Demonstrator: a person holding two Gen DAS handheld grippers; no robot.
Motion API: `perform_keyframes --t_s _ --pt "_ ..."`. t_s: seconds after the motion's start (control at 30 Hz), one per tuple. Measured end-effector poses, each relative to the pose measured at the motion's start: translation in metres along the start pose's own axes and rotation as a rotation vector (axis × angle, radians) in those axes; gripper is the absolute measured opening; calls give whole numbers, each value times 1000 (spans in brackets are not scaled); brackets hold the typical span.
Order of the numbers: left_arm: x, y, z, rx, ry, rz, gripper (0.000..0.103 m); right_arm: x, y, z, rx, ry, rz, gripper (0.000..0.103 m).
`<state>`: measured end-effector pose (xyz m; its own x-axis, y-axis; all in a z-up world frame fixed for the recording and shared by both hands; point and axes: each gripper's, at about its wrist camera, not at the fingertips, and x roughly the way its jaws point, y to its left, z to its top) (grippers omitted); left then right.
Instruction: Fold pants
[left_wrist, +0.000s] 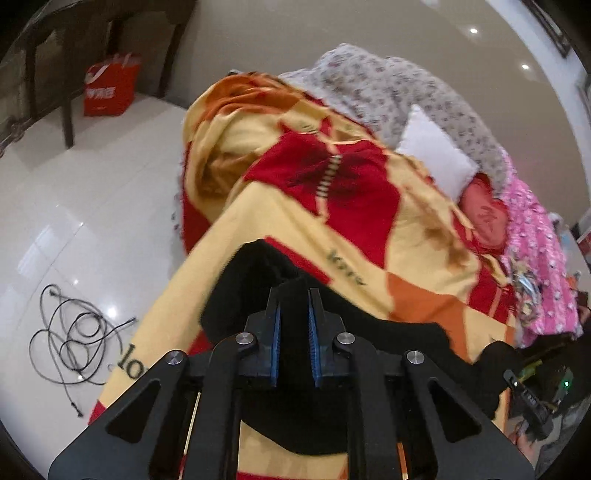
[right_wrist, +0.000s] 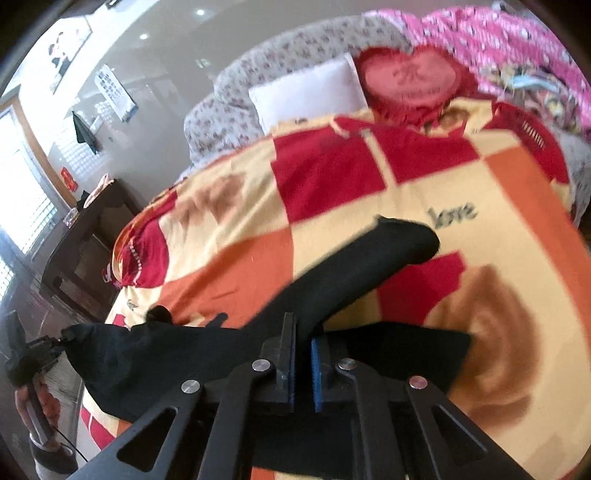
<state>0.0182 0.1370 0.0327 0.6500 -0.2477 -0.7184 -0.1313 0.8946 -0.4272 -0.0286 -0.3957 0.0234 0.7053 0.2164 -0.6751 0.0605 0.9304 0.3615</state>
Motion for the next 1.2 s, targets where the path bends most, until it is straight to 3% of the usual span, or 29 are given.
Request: perform_keyframes --t_s 0.2,0.4,0.47,0.53,0.7,0.83,0.93,1.03,1.2 --pt "-14 -11 -24 38 26 -45 11 -29 -5 -12 -44 27 -43 5" --pt "9 14 -46 10 88 74 11 1 -25 -34 -31 154 -107 5" --pt "12 24 -49 1 101 100 11 0 -33 -33 -6 154 -115 9" --pt "10 29 -49 -5 116 83 12 -6 -37 -30 3 156 -154 28" --pt "-10 18 -41 45 68 138 16 -33 -47 -21 34 91 -200 30" --pt "-28 4 -37 86 6 165 17 -32 -55 -14 55 91 -240 30" --pt "-40 -6 -36 103 -22 147 17 -34 -59 -15 80 96 -227 31" --pt "-41 -19 -36 129 -19 113 27 -43 -63 -21 103 96 -209 31" --pt "-34 -50 -42 202 -12 81 27 -56 -66 -37 77 125 -224 31"
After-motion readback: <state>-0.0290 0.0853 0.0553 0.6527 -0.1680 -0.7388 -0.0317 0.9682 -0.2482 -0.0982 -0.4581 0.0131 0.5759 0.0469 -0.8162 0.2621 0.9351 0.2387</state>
